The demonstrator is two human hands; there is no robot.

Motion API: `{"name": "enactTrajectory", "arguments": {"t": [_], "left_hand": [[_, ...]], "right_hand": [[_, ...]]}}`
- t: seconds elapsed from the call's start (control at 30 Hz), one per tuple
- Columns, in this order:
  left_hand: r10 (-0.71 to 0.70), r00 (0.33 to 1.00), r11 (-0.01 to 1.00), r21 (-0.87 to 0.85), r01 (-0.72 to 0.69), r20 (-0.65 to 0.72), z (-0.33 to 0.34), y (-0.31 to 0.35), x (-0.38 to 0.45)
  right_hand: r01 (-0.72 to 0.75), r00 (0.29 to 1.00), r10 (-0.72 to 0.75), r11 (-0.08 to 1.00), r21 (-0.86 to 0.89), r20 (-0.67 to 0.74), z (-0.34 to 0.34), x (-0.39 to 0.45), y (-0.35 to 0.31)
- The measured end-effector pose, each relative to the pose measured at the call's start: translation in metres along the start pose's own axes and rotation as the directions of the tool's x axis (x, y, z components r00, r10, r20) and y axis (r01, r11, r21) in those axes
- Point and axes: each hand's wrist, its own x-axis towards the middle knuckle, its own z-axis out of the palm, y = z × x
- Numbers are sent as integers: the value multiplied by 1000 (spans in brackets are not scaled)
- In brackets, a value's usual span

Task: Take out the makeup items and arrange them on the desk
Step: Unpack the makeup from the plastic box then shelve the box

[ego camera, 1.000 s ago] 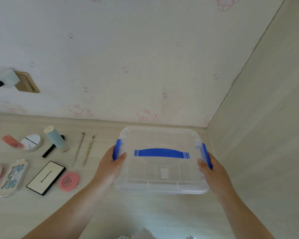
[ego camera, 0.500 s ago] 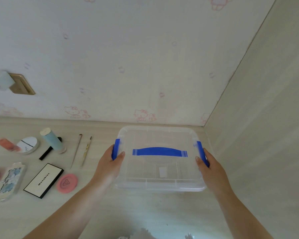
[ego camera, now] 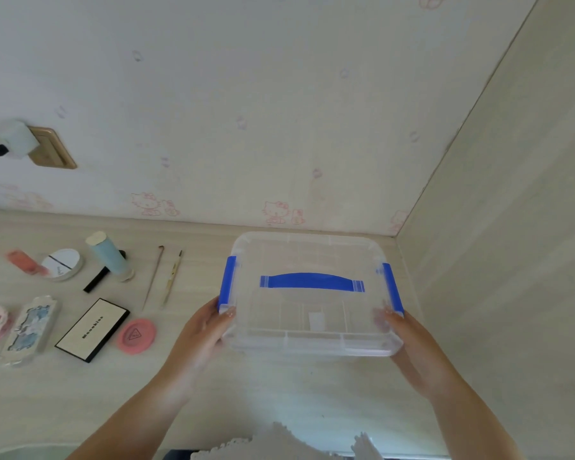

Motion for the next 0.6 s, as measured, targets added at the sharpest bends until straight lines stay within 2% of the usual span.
{"name": "enactTrajectory", "arguments": {"t": [0.17,0.33,0.4,0.5,0.6], "left_hand": [[69,998,997,-34,-68,16,-4,16,3],[235,968,969,-93,-227,83,-4,62,11],[325,940,945,-77,-318,100,-3,84,13],[396,918,911,-131,-390,20,-5,123,13],[518,855,848,-133,-513,10,-5,166,6]], "right_hand": [[26,998,-35,986,163,48,7,-3,-6],[142,978,-176,956,255,115,19,-10,-44],[215,952,-260,944,252,163,25,-16,-67],[327,889,-386,912,250,247,33,-28,-106],[453,832,-499,863,224,242,39,-43,-146]]}}
